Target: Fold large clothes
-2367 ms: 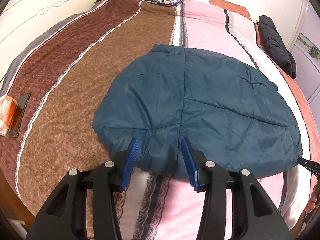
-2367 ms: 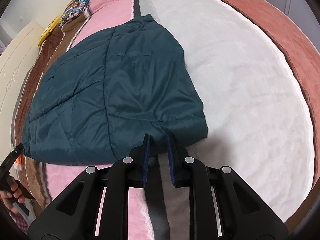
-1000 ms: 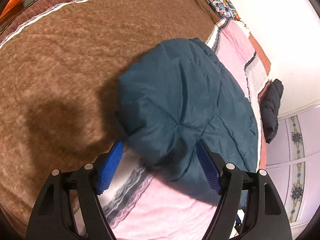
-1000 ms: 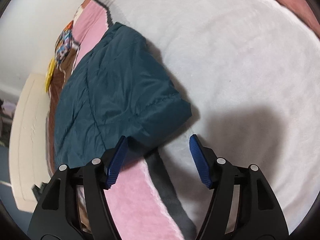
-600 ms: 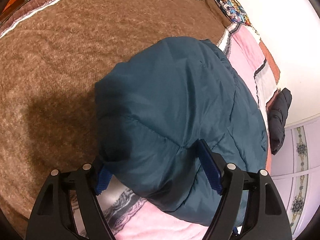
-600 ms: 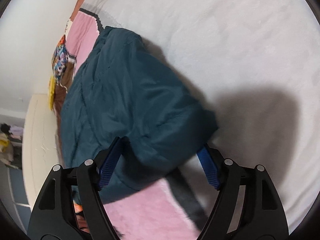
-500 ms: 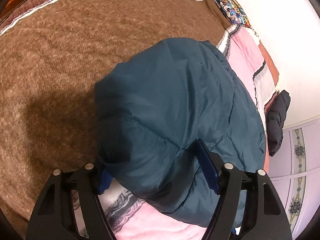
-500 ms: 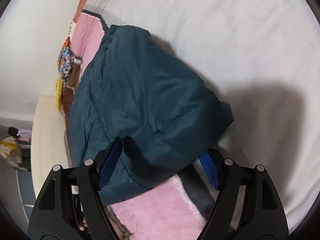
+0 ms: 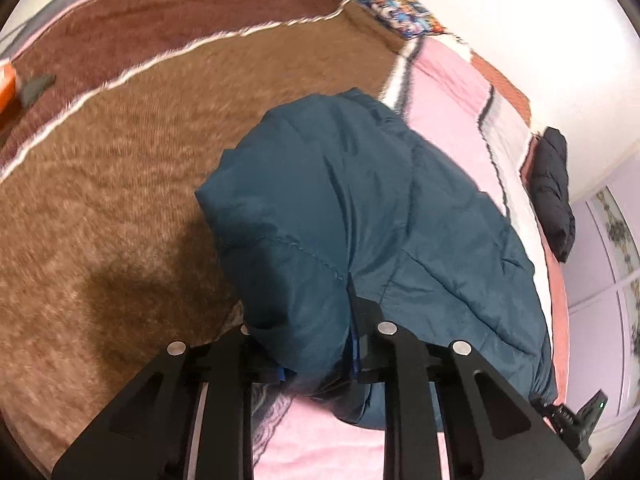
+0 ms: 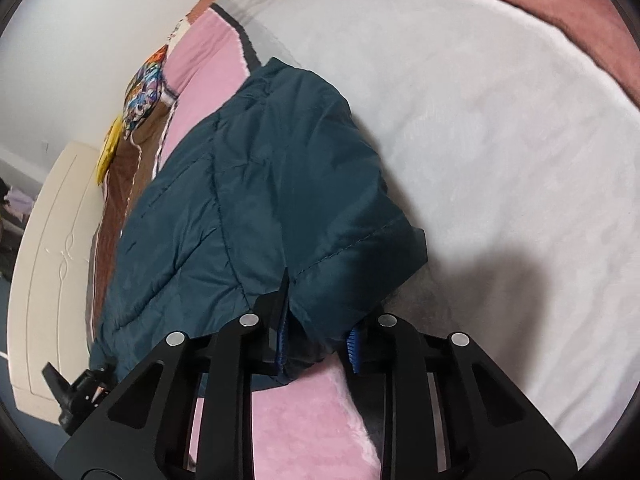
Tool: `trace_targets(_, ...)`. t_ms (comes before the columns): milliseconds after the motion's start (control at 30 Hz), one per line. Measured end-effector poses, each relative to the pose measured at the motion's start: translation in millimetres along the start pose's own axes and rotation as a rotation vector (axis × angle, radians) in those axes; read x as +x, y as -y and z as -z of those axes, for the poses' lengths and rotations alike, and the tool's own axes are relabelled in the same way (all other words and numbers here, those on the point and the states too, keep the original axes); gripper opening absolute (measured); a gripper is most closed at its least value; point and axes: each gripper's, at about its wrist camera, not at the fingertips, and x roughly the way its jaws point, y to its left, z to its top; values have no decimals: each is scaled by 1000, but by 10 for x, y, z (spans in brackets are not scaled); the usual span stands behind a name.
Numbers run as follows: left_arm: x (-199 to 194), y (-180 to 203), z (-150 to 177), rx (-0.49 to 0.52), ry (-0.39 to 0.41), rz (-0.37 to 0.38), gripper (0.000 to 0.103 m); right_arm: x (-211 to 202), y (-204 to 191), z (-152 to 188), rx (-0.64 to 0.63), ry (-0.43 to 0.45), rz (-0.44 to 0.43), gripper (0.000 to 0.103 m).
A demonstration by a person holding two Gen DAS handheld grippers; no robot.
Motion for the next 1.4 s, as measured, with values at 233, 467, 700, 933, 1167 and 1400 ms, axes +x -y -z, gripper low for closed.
trace_targets(233, -320, -35, 220, 44, -17, 27, 21, -200, 33, 122, -39, -11, 12, 22)
trace_targets(467, -616, -303, 573, 28, -49, 50, 21, -535, 114, 529, -91, -32, 22, 22)
trace_targets(700, -842, -577, 994, 19, -79, 60, 21, -726, 265, 938, -119, -61, 61, 22)
trace_targets(933, -909, -759, 1292, 38, -92, 56, 22, -700, 317, 1100, -137, -84, 103, 23)
trace_targets(1167, -770, -852, 1353, 13, -103, 44, 24, -510, 336, 1134, -142, -102, 141, 26)
trace_targets(1400, -740, -826, 1361, 5, -94, 19, 35, -558, 447, 1168, -116, -95, 156, 39)
